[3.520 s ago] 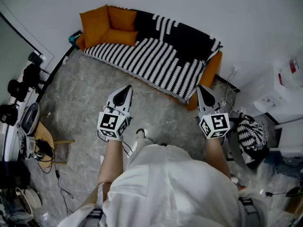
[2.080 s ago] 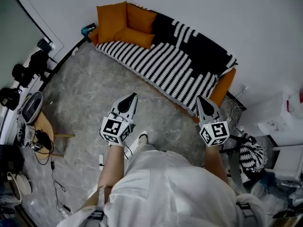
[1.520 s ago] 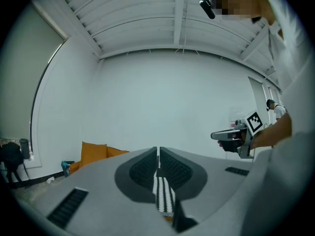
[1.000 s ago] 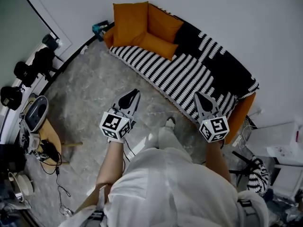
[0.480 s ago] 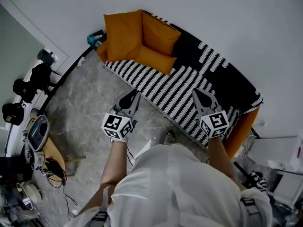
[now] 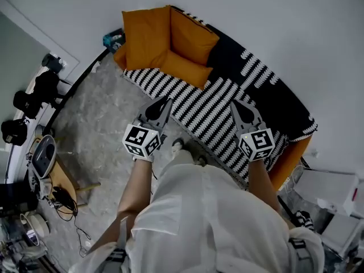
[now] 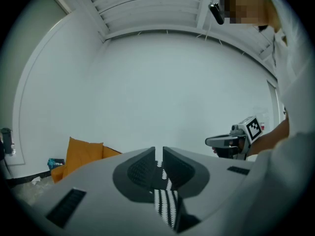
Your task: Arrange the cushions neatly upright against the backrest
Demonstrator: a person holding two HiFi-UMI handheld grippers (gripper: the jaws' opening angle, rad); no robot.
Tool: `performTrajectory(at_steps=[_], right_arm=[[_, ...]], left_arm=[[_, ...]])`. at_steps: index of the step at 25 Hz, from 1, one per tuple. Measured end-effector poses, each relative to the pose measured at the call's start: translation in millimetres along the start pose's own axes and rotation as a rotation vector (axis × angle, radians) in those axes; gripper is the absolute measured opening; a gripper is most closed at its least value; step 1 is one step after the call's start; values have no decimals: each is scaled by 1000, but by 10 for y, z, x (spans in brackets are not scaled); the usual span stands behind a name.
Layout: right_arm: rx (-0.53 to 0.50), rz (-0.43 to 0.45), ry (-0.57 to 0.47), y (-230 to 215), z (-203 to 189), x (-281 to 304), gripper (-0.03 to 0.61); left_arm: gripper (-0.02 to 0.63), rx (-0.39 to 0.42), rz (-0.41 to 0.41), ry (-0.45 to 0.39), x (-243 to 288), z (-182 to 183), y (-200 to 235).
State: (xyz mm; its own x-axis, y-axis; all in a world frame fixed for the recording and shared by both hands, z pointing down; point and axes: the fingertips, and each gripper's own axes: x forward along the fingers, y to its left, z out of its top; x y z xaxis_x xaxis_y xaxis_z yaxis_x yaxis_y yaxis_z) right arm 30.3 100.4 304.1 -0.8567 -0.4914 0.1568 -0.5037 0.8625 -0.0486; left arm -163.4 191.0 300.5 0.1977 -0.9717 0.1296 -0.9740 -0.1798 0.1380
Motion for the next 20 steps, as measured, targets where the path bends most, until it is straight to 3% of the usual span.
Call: performTrajectory(at_steps=[9,15,20], right_arm=[[11,-42,16,-209,-17,465,9],[25,-92,44,-450,-55,1086,31],[79,-114,86,-671,-190,1694,49]], left_arm=[[59,2,-57,16,478,28,418],[61,3,-98,56,988,0,1055],[102,38,-140,117,1492,-11,1704]])
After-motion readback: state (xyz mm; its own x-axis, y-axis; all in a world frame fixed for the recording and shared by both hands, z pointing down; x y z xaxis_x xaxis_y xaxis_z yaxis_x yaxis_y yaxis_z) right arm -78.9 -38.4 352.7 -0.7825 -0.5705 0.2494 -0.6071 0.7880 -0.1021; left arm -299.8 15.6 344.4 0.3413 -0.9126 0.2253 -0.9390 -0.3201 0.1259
